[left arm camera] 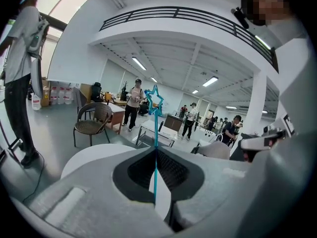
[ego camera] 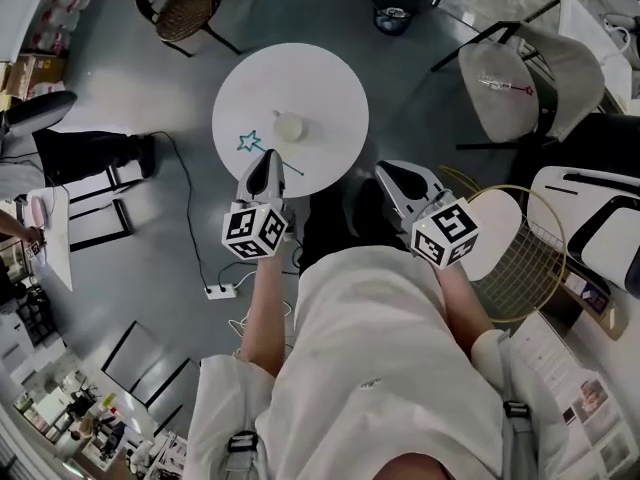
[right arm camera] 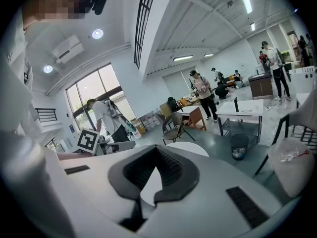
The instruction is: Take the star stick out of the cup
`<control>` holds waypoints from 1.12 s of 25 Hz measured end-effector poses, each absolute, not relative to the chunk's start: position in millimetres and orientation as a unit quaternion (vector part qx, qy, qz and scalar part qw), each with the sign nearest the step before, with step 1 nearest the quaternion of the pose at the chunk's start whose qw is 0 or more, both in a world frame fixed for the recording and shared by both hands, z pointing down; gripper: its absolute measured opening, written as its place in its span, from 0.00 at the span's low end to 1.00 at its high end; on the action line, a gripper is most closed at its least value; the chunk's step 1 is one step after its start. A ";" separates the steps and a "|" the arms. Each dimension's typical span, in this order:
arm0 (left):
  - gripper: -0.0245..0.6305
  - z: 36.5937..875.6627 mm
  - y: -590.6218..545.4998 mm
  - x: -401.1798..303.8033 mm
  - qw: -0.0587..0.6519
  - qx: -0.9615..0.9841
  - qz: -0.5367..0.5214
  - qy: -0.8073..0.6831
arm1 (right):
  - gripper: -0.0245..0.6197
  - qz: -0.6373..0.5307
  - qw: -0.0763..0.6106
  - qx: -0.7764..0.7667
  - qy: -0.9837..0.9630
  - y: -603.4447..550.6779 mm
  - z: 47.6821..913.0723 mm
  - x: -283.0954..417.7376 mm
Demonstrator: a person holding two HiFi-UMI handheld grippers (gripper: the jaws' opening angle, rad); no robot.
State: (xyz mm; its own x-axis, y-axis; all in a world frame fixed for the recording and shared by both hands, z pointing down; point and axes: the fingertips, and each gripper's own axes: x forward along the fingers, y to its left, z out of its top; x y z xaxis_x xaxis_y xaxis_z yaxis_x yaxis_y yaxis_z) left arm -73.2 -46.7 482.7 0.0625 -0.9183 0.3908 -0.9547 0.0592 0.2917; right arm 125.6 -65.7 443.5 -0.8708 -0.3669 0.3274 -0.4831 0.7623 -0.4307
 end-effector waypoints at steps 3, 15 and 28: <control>0.06 475.6 -33.9 -70.2 0.246 0.679 0.036 -0.691 | 0.05 0.265 0.107 0.222 -0.932 -62.2 445.1 128.3; 0.06 453.7 -2.8 -40.8 0.242 0.701 0.028 -0.671 | 0.05 0.265 0.100 0.233 -0.931 -48.2 449.4 131.3; 0.06 432.2 59.8 -46.9 0.230 0.755 0.021 -0.614 | 0.05 0.246 0.125 0.239 -0.931 15.7 440.9 67.4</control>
